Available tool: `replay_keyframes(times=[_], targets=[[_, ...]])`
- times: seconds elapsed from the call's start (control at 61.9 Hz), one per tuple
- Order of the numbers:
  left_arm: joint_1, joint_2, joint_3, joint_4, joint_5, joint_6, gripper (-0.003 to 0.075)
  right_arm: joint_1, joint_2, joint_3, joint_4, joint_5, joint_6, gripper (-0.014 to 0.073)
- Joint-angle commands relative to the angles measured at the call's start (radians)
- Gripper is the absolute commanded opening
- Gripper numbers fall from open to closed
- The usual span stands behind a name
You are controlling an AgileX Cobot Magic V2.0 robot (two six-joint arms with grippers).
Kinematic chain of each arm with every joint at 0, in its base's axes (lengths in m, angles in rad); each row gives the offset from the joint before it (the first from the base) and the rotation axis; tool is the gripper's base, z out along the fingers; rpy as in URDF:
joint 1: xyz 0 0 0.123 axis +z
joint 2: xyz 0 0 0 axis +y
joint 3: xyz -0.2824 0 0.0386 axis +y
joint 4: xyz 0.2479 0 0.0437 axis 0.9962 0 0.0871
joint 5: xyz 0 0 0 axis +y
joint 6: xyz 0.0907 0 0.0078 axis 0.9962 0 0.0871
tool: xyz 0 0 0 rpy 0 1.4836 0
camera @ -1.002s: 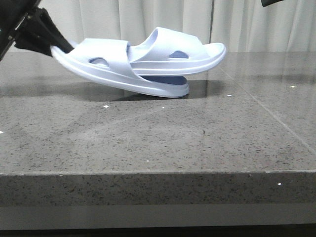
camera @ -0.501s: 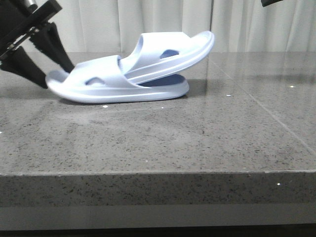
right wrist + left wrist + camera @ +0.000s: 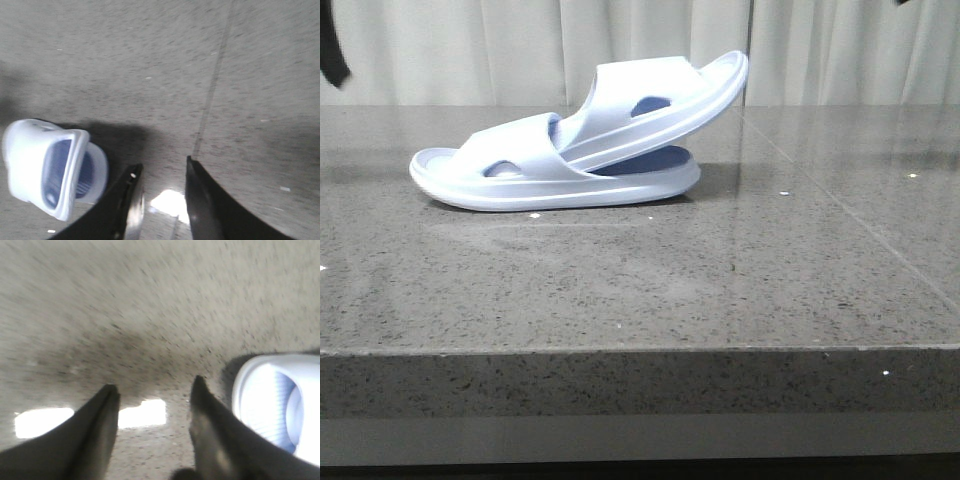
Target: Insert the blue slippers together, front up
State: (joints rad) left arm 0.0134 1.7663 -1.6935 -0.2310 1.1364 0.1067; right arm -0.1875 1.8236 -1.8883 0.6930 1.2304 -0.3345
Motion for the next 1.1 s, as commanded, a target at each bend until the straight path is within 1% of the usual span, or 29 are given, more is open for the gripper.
replay_keyframes(times=[0.0,0.065,0.081,0.178,0.242,0.323,0.372,0.468,0.533,0.598,0.711,0.775,0.872,0.985,1.082], targets=[[0.0,-0.099,-0.037,0.045,-0.049,-0.032,0.0153,-0.004,-0.113,-0.052,-0.064,0.01,0.004,0.0218],[0.0,-0.134,-0.037,0.069,-0.056,-0.032,0.008,-0.004,-0.16,-0.05,-0.127,-0.027,0.004,0.0171],[0.0,-0.149,-0.035,0.077,-0.062,-0.032,0.0061,-0.004,-0.179,-0.047,-0.152,-0.038,0.004,0.0143],[0.0,-0.204,-0.005,0.1,-0.107,-0.032,0.0033,0.0,-0.237,-0.046,-0.233,-0.078,0.004,0.0031],[0.0,-0.252,0.035,0.11,-0.162,-0.032,0.002,0.01,-0.283,-0.046,-0.279,-0.108,0.004,-0.0018],[0.0,-0.321,0.1,0.121,-0.248,-0.032,0.0004,0.03,-0.327,-0.046,-0.325,-0.139,-0.006,-0.0034],[0.0,-0.369,0.141,0.123,-0.301,-0.032,-0.002,0.043,-0.355,-0.045,-0.351,-0.153,-0.013,-0.0053],[0.0,-0.457,0.238,0.135,-0.392,-0.032,-0.002,0.077,-0.419,-0.011,-0.405,-0.218,-0.021,-0.006],[0.0,-0.525,0.308,0.146,-0.458,-0.032,-0.002,0.098,-0.47,0.048,-0.429,-0.293,-0.024,-0.006],[0.0,-0.586,0.368,0.16,-0.518,-0.032,-0.002,0.115,-0.537,0.122,-0.446,-0.371,-0.032,-0.006],[0.0,-0.706,0.49,0.165,-0.621,-0.032,-0.002,0.127,-0.667,0.307,-0.444,-0.533,-0.056,-0.006],[0.0,-0.79,0.57,0.165,-0.688,-0.032,-0.002,0.127,-0.749,0.445,-0.435,-0.63,-0.062,-0.006],[0.0,-0.894,0.696,0.165,-0.783,-0.032,-0.002,0.128,-0.874,0.628,-0.434,-0.728,-0.087,-0.006],[0.0,-1.014,0.838,0.165,-0.86,-0.032,-0.002,0.133,-1.013,0.867,-0.428,-0.882,-0.096,-0.006],[0.0,-1.097,0.958,0.165,-0.927,-0.032,-0.002,0.133,-1.131,1.026,-0.428,-0.95,-0.096,-0.006]])
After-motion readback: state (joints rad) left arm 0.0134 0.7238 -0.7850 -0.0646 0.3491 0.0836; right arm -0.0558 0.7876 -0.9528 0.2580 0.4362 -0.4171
